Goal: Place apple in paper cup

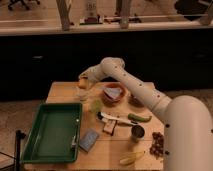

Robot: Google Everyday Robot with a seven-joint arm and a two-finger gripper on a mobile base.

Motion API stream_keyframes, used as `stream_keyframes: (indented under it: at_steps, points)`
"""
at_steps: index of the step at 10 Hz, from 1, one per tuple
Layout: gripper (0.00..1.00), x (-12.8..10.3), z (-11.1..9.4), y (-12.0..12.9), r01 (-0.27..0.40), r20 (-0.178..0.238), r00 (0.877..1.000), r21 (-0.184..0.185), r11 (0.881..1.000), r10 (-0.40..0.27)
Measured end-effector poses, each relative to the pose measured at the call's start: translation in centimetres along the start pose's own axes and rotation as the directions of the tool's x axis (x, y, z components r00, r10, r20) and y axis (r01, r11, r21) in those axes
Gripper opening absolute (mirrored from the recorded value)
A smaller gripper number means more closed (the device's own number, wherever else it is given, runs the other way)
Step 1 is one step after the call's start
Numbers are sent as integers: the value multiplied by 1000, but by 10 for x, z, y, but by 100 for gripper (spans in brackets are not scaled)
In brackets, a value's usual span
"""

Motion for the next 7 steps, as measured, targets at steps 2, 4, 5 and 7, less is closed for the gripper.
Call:
stream_keyframes:
  at_steps: [2, 4, 5, 7]
  points:
    - [80, -1, -1, 0, 2, -1, 1000, 1, 1000, -2]
    - [80, -2, -2, 1, 5, -5, 1000, 2, 1000, -5]
    - [80, -2, -2, 1, 6, -6, 1000, 2, 1000, -6]
    - [80, -3, -3, 1, 8, -10, 1000, 5, 1000, -8]
